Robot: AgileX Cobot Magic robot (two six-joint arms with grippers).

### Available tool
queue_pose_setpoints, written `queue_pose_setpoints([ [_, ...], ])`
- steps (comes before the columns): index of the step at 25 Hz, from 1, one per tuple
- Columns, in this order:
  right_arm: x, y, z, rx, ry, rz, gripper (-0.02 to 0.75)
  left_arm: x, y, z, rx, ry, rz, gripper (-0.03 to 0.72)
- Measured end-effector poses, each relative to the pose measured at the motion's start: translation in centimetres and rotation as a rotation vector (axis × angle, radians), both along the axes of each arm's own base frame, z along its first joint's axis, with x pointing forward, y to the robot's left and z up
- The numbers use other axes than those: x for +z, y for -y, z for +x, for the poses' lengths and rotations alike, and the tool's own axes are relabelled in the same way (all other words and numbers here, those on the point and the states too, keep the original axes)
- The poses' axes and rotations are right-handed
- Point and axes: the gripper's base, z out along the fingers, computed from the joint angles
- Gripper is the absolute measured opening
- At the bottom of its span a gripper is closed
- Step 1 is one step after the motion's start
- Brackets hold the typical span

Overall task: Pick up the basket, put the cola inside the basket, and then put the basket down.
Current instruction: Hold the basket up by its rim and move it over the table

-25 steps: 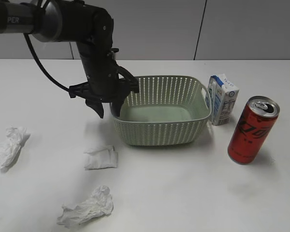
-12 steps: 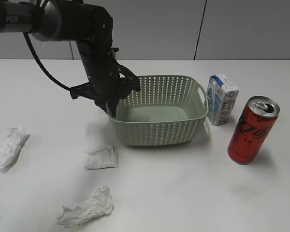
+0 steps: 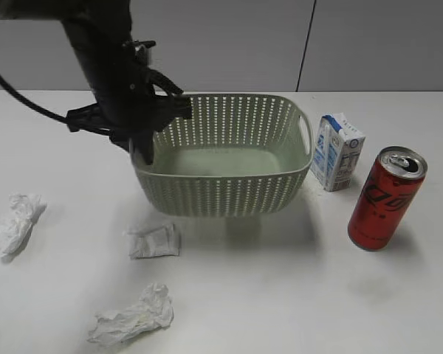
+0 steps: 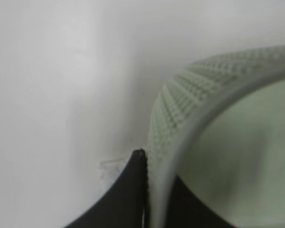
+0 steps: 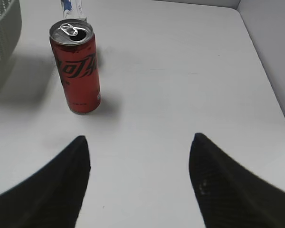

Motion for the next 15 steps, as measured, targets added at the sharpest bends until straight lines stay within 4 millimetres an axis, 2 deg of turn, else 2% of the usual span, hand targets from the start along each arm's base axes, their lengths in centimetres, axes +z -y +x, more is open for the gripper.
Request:
queue_pose_setpoints([
  [5, 0.1, -0.2, 0.1, 0.013, -0.008, 0.034, 0.498, 0.0, -3.2, -4.8, 0.020, 0.015, 0.005, -0.001],
  [7, 0.7, -0.4, 0.4, 0.019, -0.028, 0.058, 0.498, 0.3, -4.0, -6.0, 0.028, 0.044, -0.010, -0.001],
  [11, 2.6, -0.6, 2.3, -0.002, -0.134, 0.123, 0.505, 0.2, -4.4, -6.7, 0.031, 0.056, -0.014, -0.001],
  [15, 5.3, -1.1, 5.3, 0.004, -0.224, 0.170, 0.630, 0.1, -4.3, -6.6, 0.032, 0.065, -0.018, -0.001],
])
